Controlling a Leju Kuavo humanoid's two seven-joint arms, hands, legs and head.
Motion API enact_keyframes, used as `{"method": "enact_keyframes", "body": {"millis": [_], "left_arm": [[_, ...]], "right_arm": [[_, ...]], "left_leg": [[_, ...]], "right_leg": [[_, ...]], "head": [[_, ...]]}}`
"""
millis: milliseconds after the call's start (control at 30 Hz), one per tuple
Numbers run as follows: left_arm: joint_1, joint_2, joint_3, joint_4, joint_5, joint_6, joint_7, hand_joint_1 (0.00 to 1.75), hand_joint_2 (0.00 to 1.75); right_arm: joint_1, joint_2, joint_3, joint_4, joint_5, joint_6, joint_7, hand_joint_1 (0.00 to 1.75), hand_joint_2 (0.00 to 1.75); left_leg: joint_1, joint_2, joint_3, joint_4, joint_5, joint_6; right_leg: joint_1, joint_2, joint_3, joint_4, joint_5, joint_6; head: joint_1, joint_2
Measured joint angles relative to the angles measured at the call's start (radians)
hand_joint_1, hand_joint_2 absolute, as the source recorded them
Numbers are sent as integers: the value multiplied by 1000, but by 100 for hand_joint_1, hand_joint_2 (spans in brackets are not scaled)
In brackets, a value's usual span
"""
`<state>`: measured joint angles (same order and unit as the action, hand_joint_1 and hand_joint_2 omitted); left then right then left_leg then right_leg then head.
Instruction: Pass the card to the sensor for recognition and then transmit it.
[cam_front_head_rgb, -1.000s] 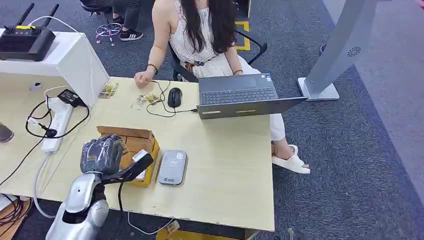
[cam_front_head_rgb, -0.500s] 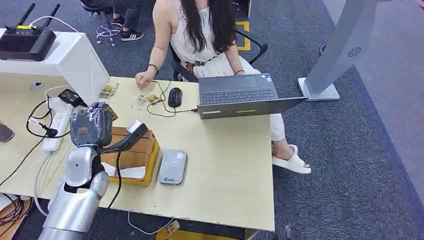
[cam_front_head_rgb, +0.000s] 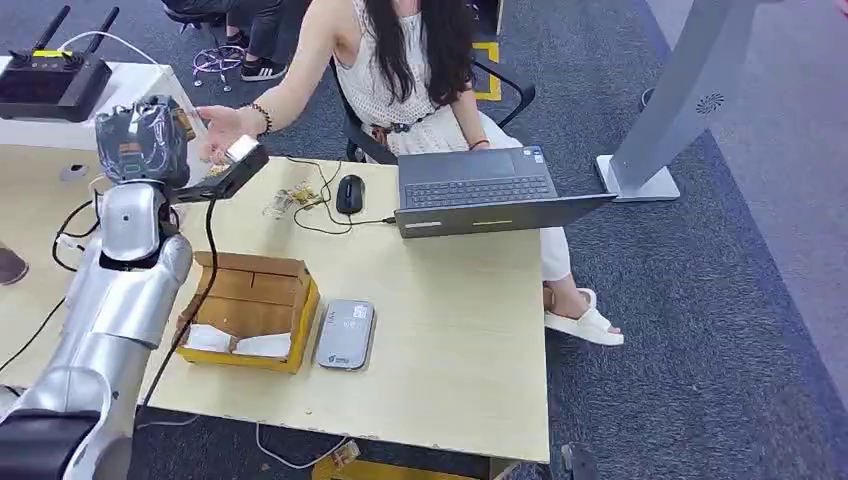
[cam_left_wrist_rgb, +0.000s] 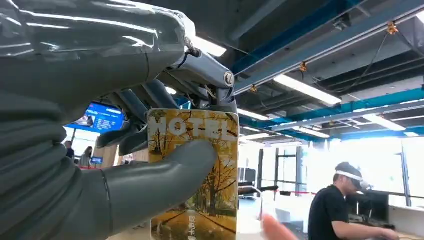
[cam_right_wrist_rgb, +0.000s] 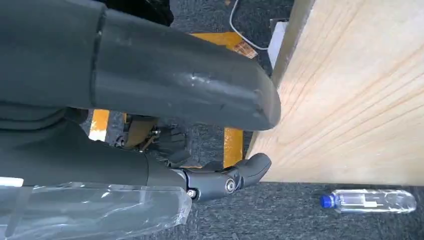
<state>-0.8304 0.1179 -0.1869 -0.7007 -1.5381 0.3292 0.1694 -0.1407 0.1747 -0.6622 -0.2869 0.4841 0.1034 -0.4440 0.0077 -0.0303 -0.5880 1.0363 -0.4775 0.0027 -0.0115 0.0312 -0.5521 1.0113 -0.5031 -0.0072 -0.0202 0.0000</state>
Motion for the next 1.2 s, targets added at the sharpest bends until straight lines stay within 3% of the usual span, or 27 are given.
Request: {"method": "enact_keyframes", "body": {"millis": [67,100,467,633,733,800,967,1067,1133,1167,1200], "left_arm": [[-15,0,0,12,0,0,-3,175,175],[-21,-1,0,18,0,0,-4,0,175],[-34,0,0,56,13,-14,-8,0,175],[-21,-2,0,30,42,2,-49,0,175],[25,-2,0,-47,92,30,-106,0,175],[90,-1,0,-138,146,45,-154,0,175],[361,21,16,-462,425,38,-326,0,175],[607,58,81,-683,651,27,-459,0,175],[784,61,175,-810,897,-50,-598,0,175],[855,48,252,-868,1030,-128,-684,0,175],[905,31,329,-906,1095,-205,-742,0,175]], "right_arm": [[0,0,2,1,-3,0,0,0,0],[0,0,2,2,-3,0,0,0,0],[0,3,4,3,-18,0,1,0,0],[1,3,3,3,-31,-3,-5,0,0],[3,3,3,3,-44,-4,-13,0,0],[6,3,3,3,-56,-5,-23,0,0],[29,2,-10,3,-108,2,-66,0,0],[44,1,-38,2,-145,17,-108,0,0],[63,-3,-63,-1,-163,21,-128,0,0],[72,-8,-78,-3,-168,21,-135,0,0],[78,-10,-90,-5,-169,22,-138,0,0]], "left_leg": [[0,0,0,0,0,0],[0,0,0,0,0,0],[0,0,0,0,0,0],[0,0,0,0,0,0],[0,0,0,0,0,0],[-1,1,-1,0,0,0],[-1,3,-1,-1,-3,1],[-3,12,5,-4,-9,0],[-3,15,6,-3,-10,0],[-3,14,5,-3,-10,1],[-2,13,4,-3,-11,1]], "right_leg": [[0,0,0,0,0,0],[0,0,0,0,0,0],[0,0,0,0,0,0],[0,0,0,0,0,0],[0,0,0,0,0,0],[0,1,0,0,0,0],[-1,3,0,0,-2,0],[-2,12,2,0,-5,0],[-2,15,1,-1,-6,0],[-2,14,0,-1,-7,0],[-2,13,0,-1,-8,0]], "head": [[0,0],[0,0],[0,0],[0,0],[0,0],[-1,0],[0,0],[-2,0],[-3,0],[-2,0],[-2,0]]}}
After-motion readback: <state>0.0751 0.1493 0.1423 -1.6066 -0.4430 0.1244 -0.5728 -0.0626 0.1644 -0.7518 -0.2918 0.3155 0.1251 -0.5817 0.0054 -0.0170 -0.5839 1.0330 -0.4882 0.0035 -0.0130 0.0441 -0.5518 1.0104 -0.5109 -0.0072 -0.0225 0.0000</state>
